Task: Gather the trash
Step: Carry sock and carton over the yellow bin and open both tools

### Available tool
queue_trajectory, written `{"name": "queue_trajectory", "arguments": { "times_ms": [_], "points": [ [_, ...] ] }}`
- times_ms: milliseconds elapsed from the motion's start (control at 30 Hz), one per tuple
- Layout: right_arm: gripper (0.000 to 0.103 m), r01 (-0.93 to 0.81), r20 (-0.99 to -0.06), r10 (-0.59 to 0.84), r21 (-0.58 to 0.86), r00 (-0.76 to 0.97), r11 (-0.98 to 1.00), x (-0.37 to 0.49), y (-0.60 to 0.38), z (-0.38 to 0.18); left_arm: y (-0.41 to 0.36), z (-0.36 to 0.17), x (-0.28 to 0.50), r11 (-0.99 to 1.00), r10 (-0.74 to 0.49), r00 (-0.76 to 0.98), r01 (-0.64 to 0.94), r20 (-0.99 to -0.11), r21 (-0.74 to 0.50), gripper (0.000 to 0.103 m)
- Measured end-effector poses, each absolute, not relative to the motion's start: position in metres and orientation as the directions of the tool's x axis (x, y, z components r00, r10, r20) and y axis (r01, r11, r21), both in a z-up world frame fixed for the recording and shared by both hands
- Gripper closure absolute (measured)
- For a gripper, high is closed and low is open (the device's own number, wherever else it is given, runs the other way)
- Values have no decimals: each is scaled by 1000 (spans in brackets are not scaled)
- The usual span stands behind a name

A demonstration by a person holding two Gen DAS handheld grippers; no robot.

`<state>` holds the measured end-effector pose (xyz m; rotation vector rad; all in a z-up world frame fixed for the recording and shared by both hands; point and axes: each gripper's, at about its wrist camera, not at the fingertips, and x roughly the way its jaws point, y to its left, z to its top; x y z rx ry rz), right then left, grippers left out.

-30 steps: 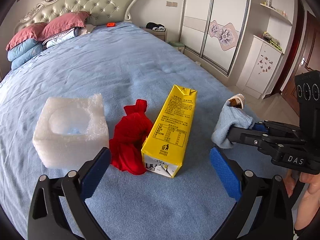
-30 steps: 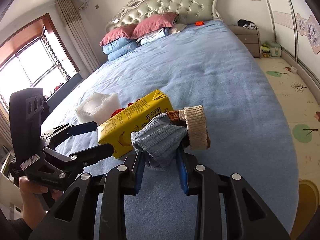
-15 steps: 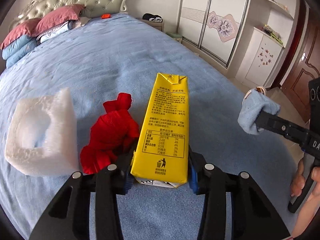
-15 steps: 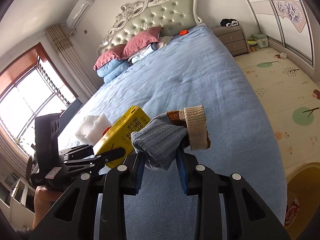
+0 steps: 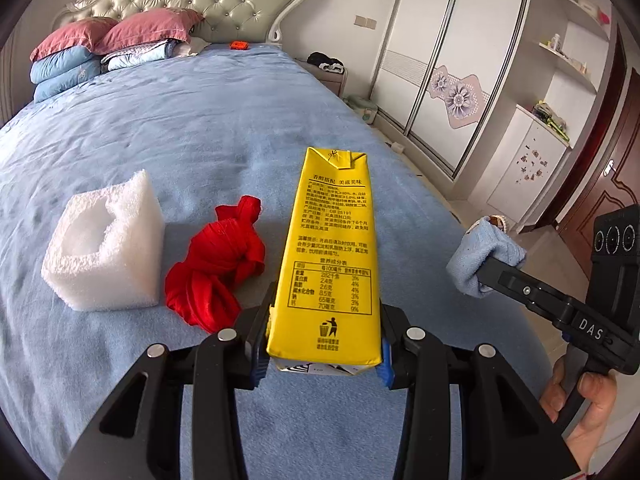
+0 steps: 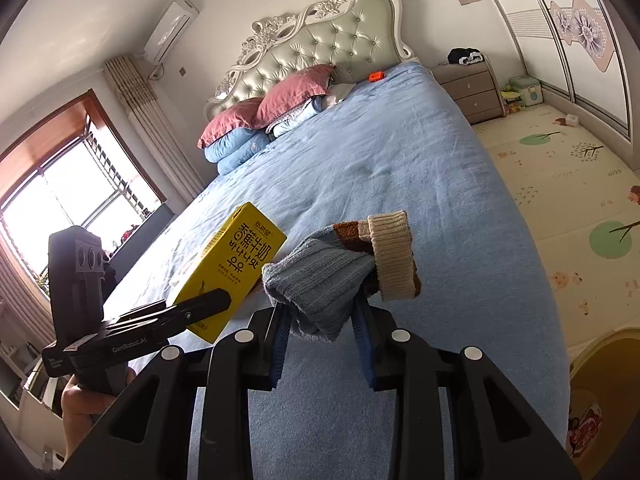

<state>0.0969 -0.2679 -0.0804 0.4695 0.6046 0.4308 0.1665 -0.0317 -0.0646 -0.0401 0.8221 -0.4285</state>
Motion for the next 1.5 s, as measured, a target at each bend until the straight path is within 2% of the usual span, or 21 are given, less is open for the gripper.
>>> {"name": "queue_trajectory", "arguments": {
  "times_ms": [233, 400, 700, 833, 1067, 1300, 1500],
  "points": [
    [74, -266, -362, 561, 609, 744, 747, 68, -292, -81, -62, -62, 140, 903, -402, 578, 380, -710, -203, 62],
    [74, -281, -356, 570, 606, 741, 744, 43, -303, -76, -97, -59, 123, 882, -425, 556, 432, -714, -188, 62],
    [73, -196, -403, 413, 479, 817, 856, -4, -345, -68, -168, -65, 104, 836, -459, 493, 521, -739, -171, 62],
    [73, -149, -406, 377, 491, 832, 858, -19, -377, -75, -211, -70, 96, 799, -480, 448, 577, -754, -166, 62],
    [73, -19, -460, 274, 485, 845, 874, -46, -437, -96, -284, -87, 92, 735, -511, 348, 651, -786, -190, 62],
    [73, 97, -581, 203, 443, 788, 891, -69, -480, -132, -344, -119, 84, 684, -488, 241, 702, -839, -196, 62],
    [73, 173, -640, 150, 414, 753, 894, -76, -506, -153, -381, -135, 90, 666, -442, 193, 725, -876, -177, 61]
  ]
}}
